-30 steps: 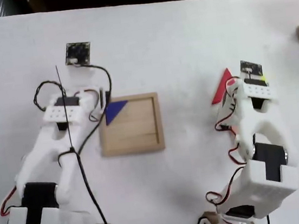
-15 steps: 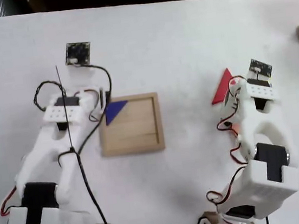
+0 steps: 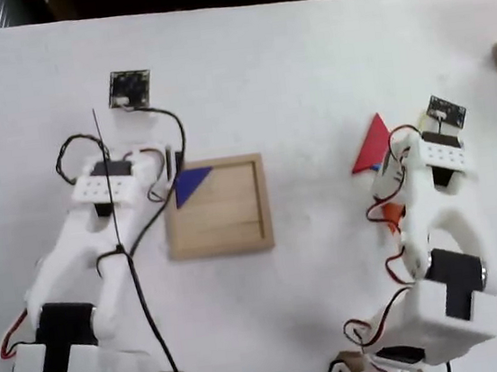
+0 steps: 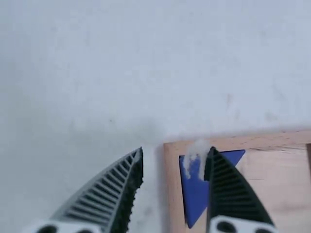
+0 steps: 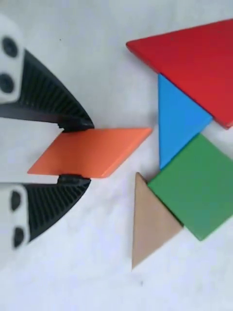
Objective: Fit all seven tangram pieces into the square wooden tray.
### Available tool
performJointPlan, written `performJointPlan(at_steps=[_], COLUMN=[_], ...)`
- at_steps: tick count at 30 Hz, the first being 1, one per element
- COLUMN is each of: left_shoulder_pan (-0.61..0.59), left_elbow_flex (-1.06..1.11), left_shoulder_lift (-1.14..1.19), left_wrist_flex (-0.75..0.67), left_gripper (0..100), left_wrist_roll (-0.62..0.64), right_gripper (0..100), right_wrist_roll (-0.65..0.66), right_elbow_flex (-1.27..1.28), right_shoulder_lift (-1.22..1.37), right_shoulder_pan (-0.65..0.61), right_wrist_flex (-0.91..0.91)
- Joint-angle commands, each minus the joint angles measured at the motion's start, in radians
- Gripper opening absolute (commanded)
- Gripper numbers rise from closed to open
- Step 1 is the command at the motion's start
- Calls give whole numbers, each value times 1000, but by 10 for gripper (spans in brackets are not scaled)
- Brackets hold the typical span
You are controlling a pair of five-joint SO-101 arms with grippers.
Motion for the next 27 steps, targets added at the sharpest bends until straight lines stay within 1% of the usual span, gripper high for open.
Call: performJointPlan(at_steps=[1,4,6,12,18,21,25,27], left_shoulder_pan=[15,15,15,13,-18,-56,-120,-143], left_elbow_flex=[-21,-21,-21,-21,-34,-54,-71,-78], left_shoulder_lift=[-4,-4,-4,-4,-5,-5,-5,-5], left_wrist_flex=[-5,-5,-5,-5,-5,2,3,2], left_gripper=[218,218,218,215,215,214,214,214], left_wrist_roll=[-8,-8,-8,-2,2,5,95,126], right_gripper=[22,23,23,28,23,23,23,23], right_wrist_roll=[-3,6,52,163,351,404,456,463], right_elbow_flex=[40,112,153,192,152,112,63,32], right_shoulder_lift=[-127,-219,-278,-352,-318,-312,-309,-308], right_shoulder_pan=[13,10,-4,-105,-282,-387,-547,-607], right_wrist_flex=[-4,-44,-53,-53,-38,13,25,25])
